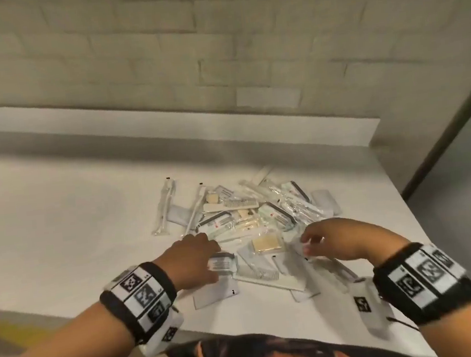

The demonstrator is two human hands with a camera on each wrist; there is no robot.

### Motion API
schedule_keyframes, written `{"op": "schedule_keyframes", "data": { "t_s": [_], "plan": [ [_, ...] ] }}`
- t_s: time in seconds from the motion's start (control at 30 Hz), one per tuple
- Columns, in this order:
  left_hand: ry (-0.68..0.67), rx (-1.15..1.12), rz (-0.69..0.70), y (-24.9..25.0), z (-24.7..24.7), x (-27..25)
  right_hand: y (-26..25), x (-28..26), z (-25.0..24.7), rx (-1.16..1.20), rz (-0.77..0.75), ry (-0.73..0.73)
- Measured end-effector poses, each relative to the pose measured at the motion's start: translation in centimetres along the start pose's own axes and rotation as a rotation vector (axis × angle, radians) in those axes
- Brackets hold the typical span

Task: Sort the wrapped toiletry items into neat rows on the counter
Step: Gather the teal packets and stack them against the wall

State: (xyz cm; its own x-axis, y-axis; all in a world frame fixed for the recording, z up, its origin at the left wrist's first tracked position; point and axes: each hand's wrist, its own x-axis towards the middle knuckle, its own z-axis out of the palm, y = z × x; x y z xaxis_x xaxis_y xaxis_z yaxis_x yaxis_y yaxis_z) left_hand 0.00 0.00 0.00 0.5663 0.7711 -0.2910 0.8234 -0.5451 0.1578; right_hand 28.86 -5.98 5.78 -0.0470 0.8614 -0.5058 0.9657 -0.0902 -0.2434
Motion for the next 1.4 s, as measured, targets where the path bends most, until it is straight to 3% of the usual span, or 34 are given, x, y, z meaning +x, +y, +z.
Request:
{"op": "schedule_keyframes", "data": {
  "t_s": [0.2,0.33,0.47,0.57,0.67,0.8,0.97,1.03,1.17,1.33,1.4],
  "plan": [
    [-0.031,0.086,-0.029,1.5,-1.2,0.9,-2.8,7.9,-0.9,-0.154,0.023,0.238],
    [0.067,-0.233,-0.083,1.9,-3.3,1.3,-2.7,10.0,-0.1,-0.171,0.060,0.225],
    [0.174,-0.317,-0.136,1.5,-4.9,3.9,-2.3,10.6,-0.2,-0.120,0.104,0.178],
    [0.056,-0.183,-0.245,0.8,-4.6,5.9,-1.8,11.3,-1.2,0.061,0.112,0.187],
    [-0.012,0.026,-0.295,0.5,-3.3,6.9,-0.2,11.8,-3.7,0.385,0.150,0.328],
    [-0.013,0.060,-0.324,0.5,-2.3,7.8,2.4,13.5,-6.0,0.345,0.300,0.526],
    [-0.018,0.062,-0.321,0.0,-2.0,8.3,2.3,16.6,-4.9,0.113,0.320,0.284],
    [-0.014,0.082,-0.318,0.0,-2.0,8.4,1.7,17.3,-4.4,0.041,0.321,0.255],
    [0.014,0.101,-0.315,0.0,-1.7,8.4,1.7,17.4,-4.1,0.117,0.381,0.334],
    [0.007,0.116,-0.324,0.1,-1.8,8.5,2.7,16.0,-3.6,0.233,0.327,0.377],
    [0.009,0.113,-0.324,0.2,-1.8,8.4,3.1,14.4,-4.2,0.276,0.284,0.487]
  ]
}}
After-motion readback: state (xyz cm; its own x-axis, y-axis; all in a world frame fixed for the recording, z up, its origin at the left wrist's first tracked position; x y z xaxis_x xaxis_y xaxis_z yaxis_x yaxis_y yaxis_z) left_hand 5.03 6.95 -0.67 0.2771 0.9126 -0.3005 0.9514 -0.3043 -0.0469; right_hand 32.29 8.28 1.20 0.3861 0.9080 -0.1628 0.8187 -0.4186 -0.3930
